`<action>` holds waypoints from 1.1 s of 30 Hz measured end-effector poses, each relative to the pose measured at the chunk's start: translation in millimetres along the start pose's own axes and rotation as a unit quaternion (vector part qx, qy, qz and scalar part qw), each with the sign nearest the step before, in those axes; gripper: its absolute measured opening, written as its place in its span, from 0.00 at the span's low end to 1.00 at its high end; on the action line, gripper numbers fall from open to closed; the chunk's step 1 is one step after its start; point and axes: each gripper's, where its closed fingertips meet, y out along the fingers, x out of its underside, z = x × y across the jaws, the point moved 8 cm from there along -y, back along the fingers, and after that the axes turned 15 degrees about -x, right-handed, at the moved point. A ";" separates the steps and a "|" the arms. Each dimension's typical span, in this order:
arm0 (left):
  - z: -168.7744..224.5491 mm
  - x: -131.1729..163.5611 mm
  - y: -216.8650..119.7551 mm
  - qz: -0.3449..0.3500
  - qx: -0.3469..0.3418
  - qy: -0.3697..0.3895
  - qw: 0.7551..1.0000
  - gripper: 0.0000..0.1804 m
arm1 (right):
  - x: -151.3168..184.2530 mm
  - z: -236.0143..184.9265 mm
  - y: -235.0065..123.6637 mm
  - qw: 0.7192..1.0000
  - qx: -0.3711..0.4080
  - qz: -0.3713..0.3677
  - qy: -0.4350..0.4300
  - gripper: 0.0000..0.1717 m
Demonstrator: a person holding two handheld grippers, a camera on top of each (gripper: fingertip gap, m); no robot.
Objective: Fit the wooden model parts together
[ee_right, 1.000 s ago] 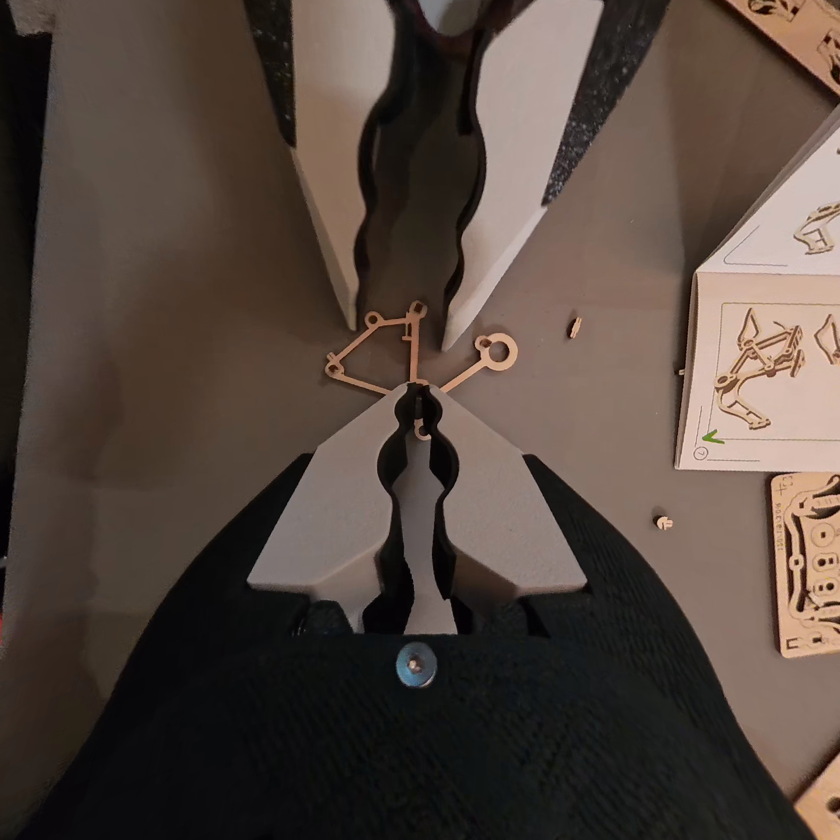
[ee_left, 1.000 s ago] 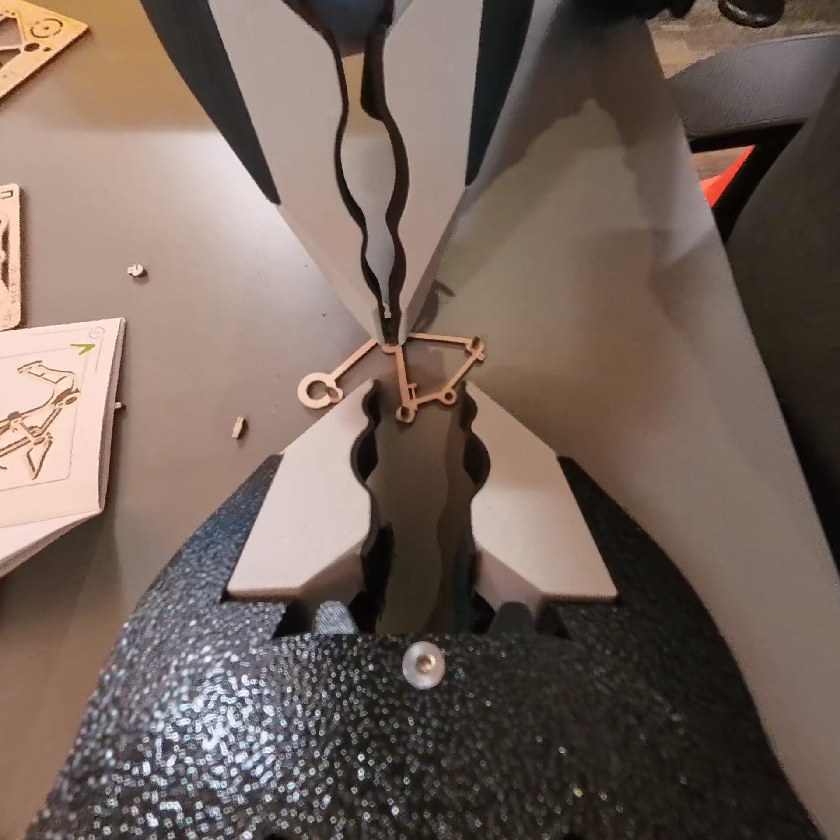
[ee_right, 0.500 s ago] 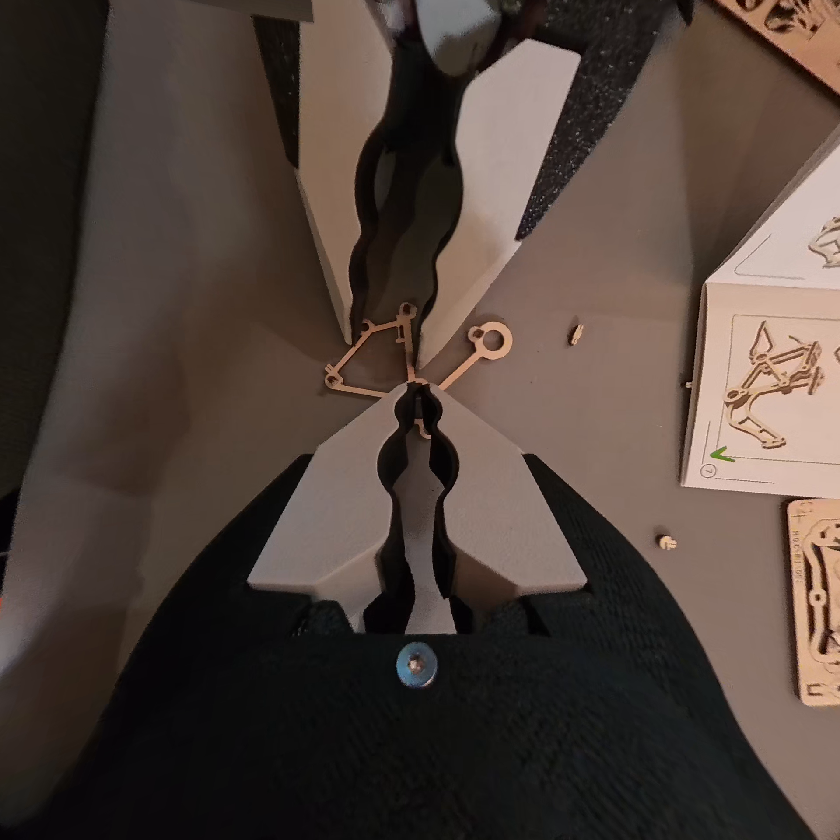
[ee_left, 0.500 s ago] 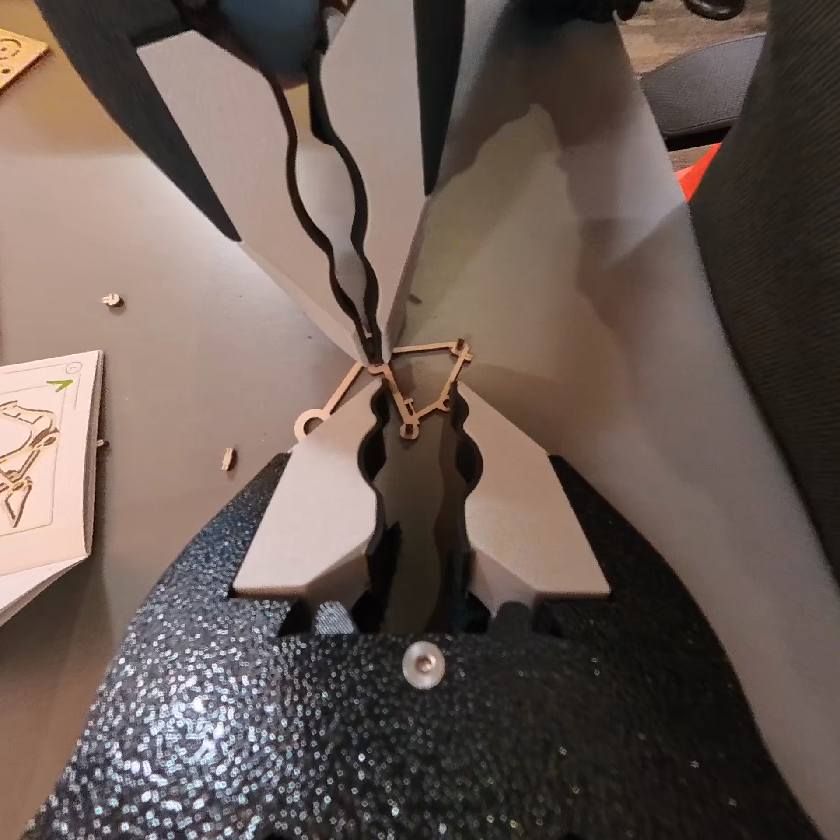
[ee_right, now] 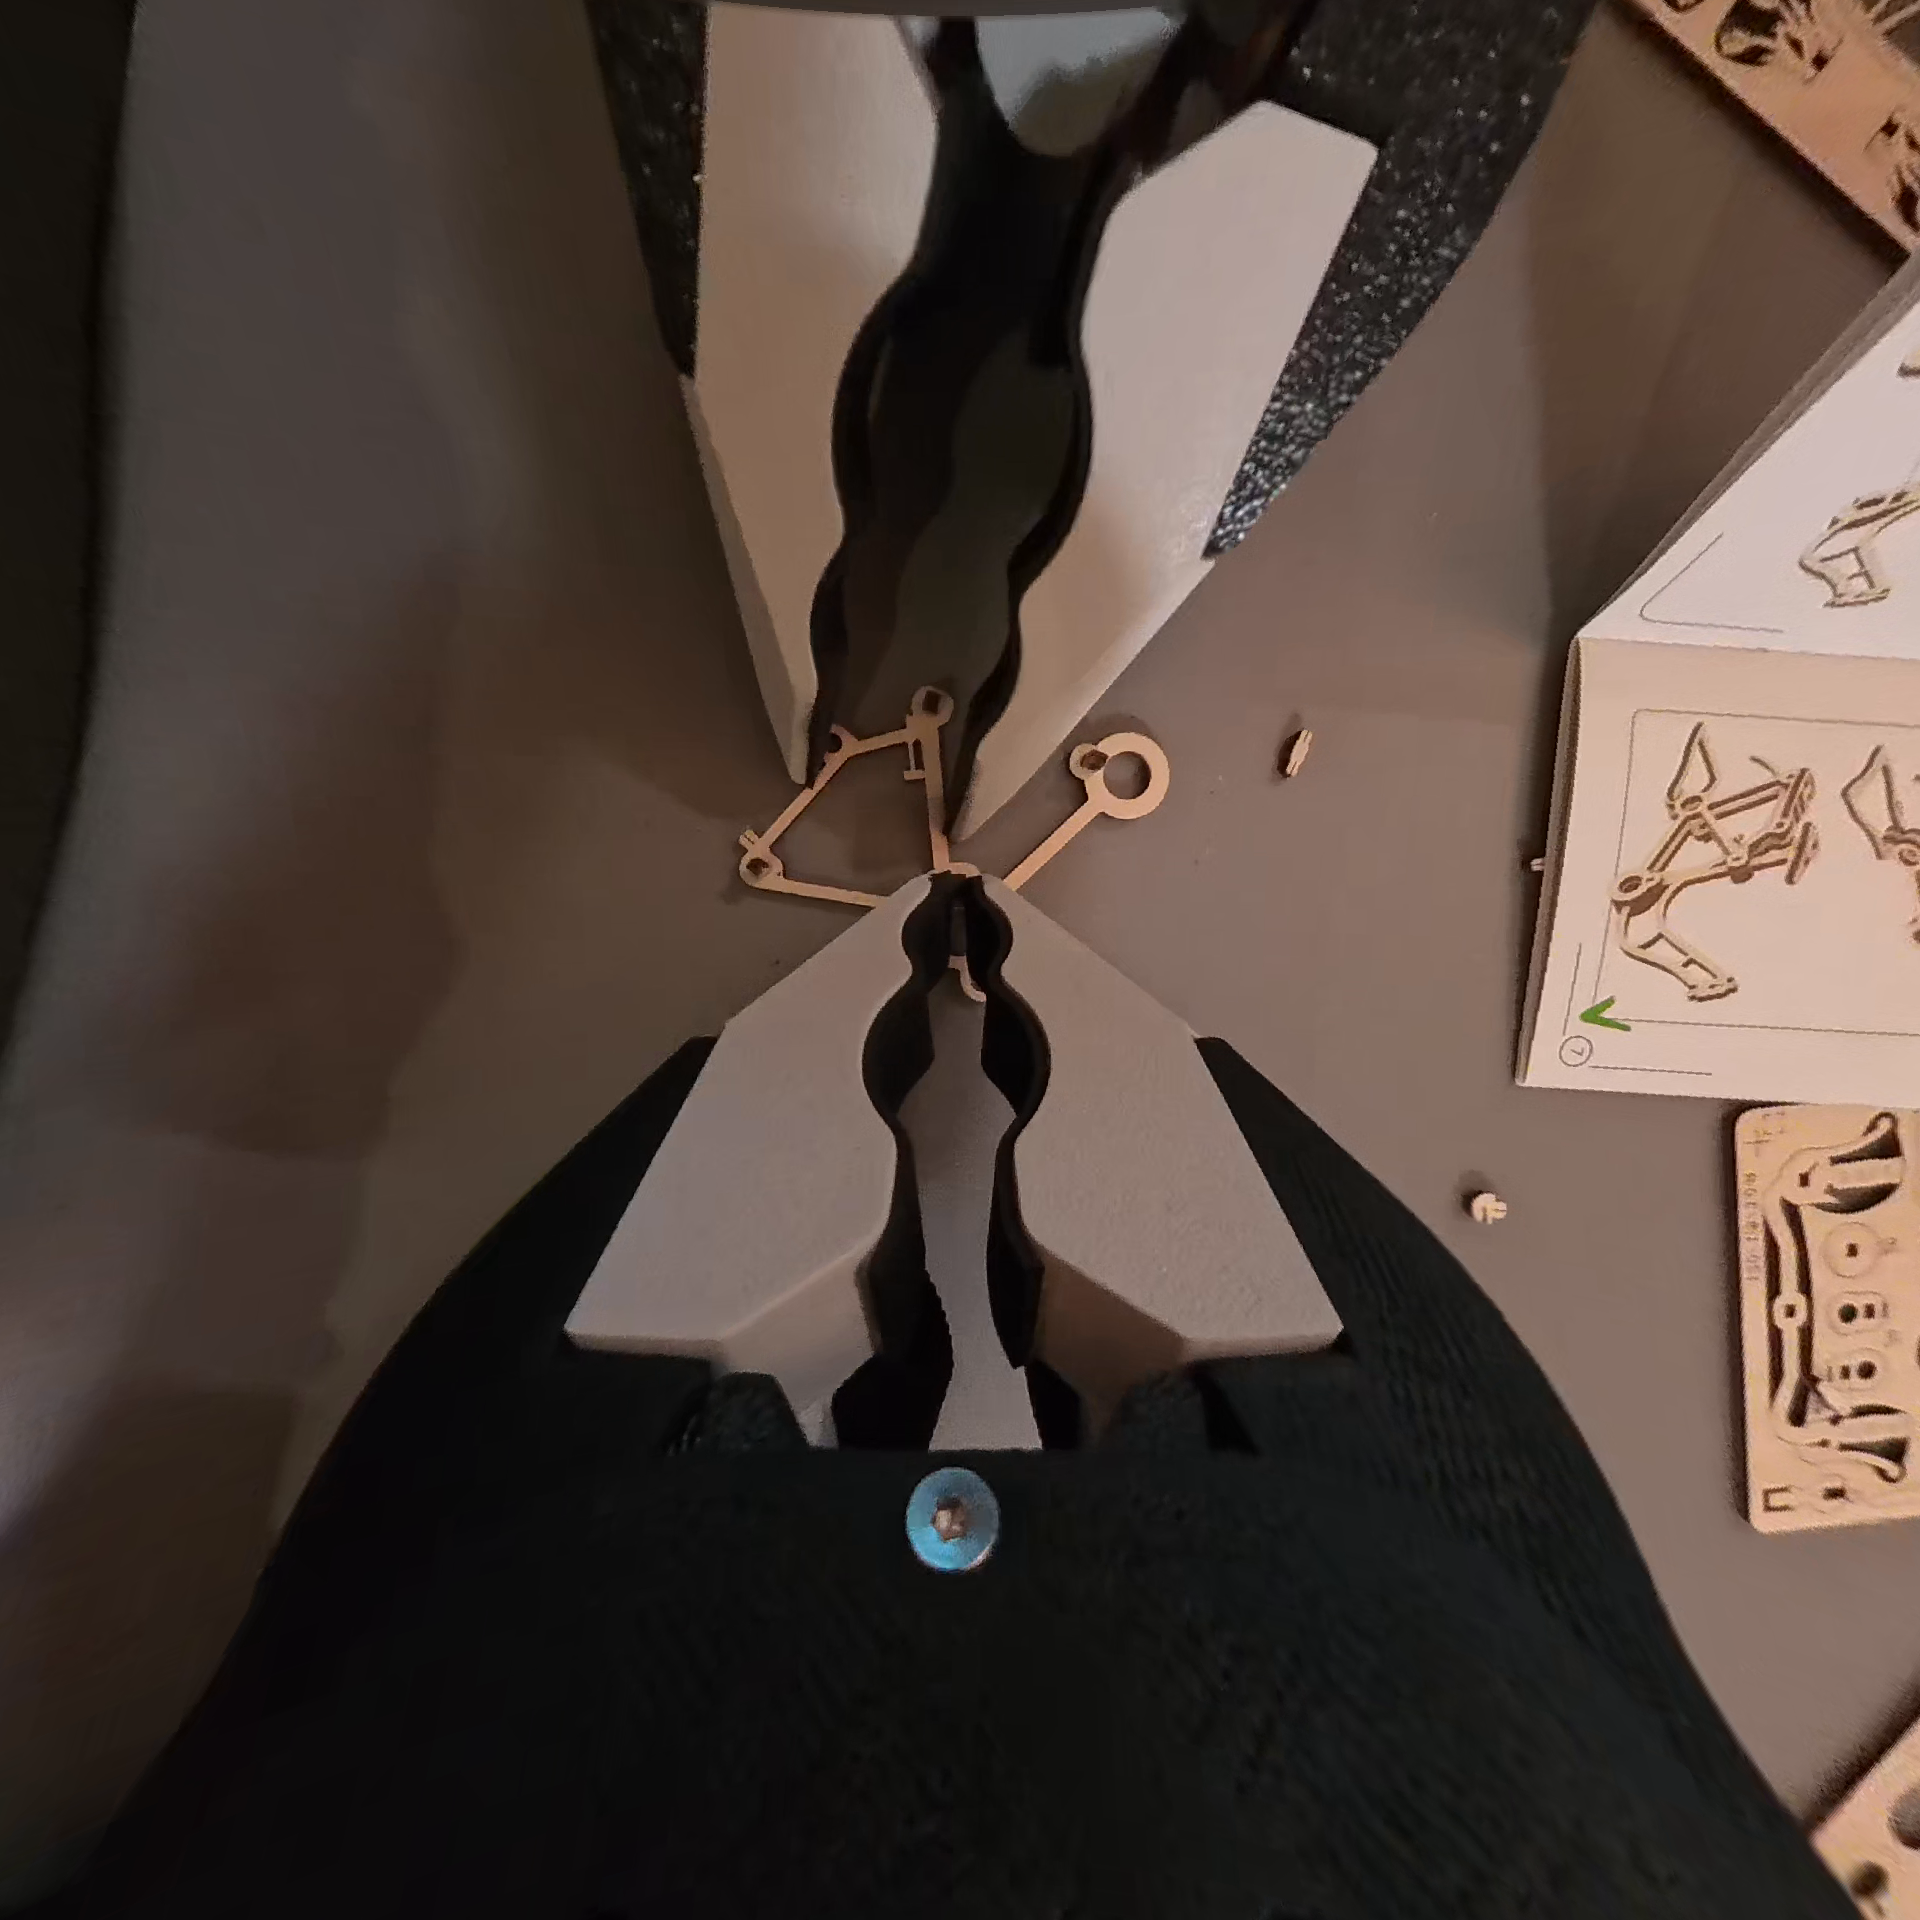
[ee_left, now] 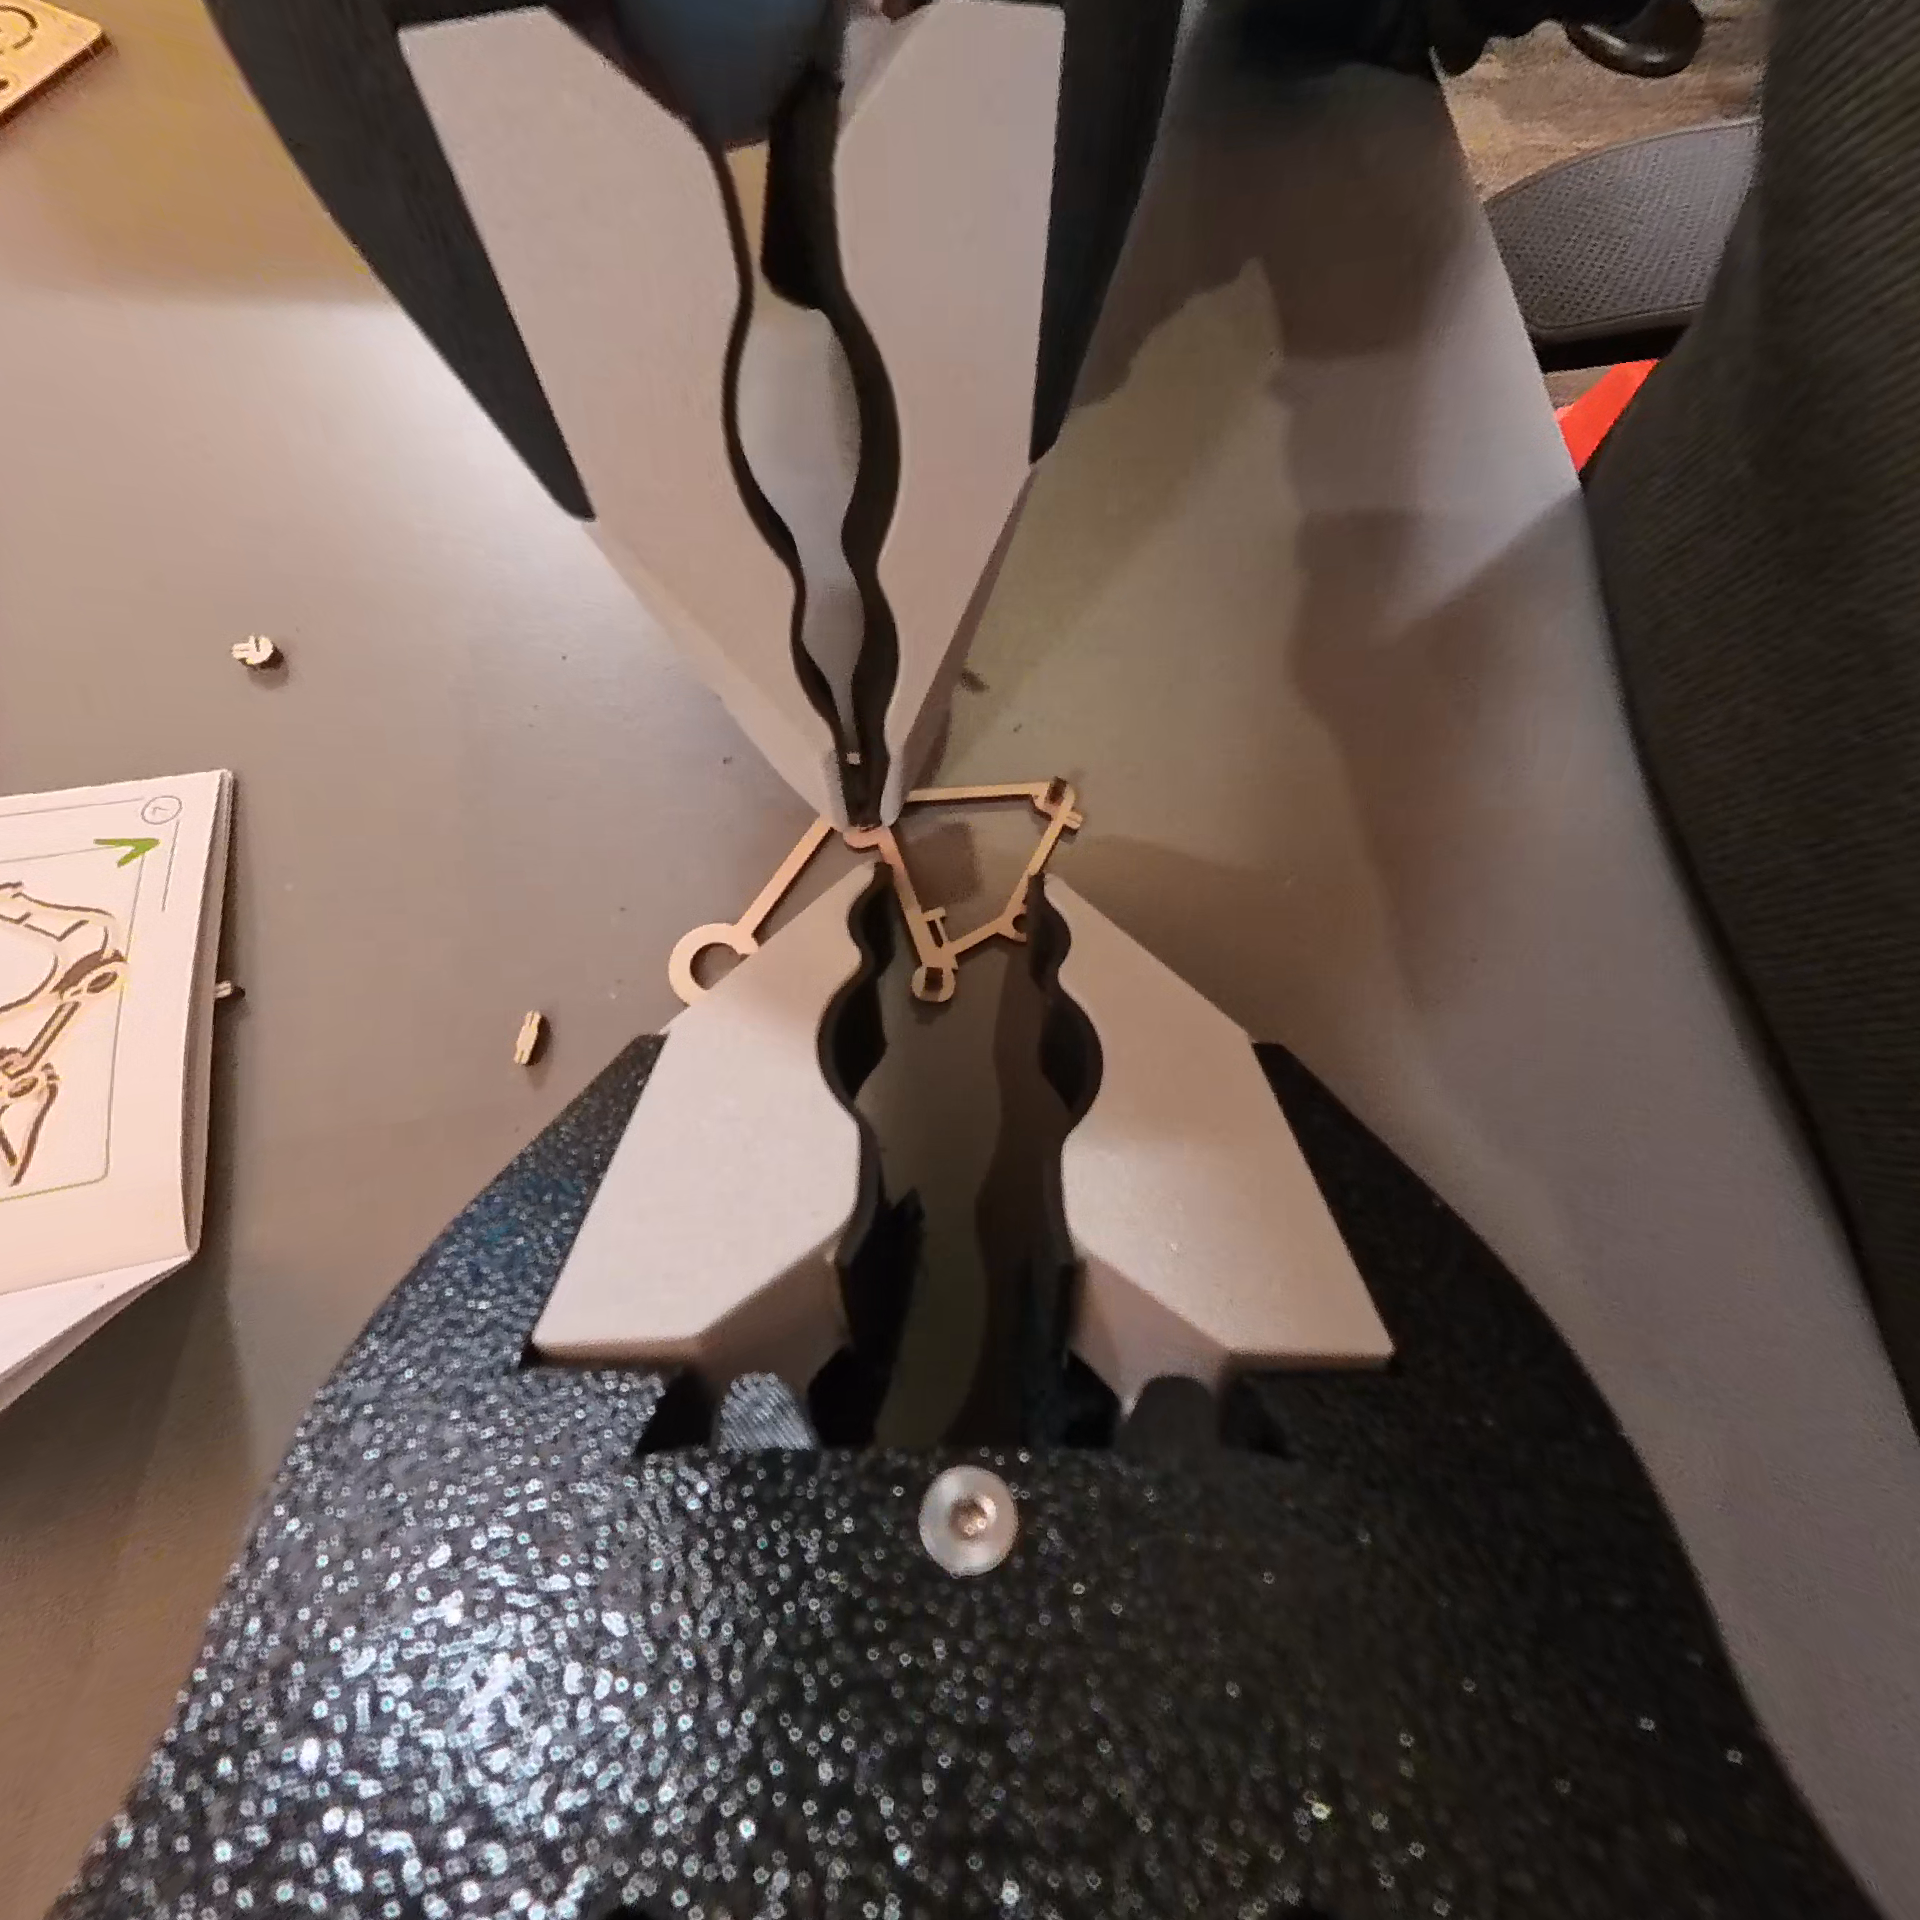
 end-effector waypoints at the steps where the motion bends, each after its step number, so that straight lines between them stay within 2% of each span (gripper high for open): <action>1: 0.0 0.0 0.0 0.000 0.000 0.000 1.000 0.13 | -0.1 0.7 -0.1 1.000 -0.003 0.003 0.009 0.00; 10: 0.5 0.3 -0.2 0.004 -0.004 0.004 1.000 0.13 | 2.6 5.4 -1.3 0.998 -0.035 0.035 0.026 0.00; 17: 0.2 0.2 -0.1 0.004 -0.007 0.002 1.000 0.13 | 3.2 5.7 -2.0 0.998 -0.040 0.039 0.024 0.05; 24: 0.3 0.2 -0.1 0.005 -0.007 0.003 1.000 0.13 | 3.7 5.9 -1.7 0.998 -0.036 0.036 0.019 0.00; 29: 0.0 0.2 0.0 0.005 -0.007 0.003 1.000 0.13 | 1.3 3.3 -1.1 1.000 -0.019 0.015 0.018 0.00; 33: -0.2 0.0 0.2 0.004 -0.006 0.002 1.000 0.13 | -7.2 -0.9 0.8 0.999 0.011 -0.045 0.026 0.00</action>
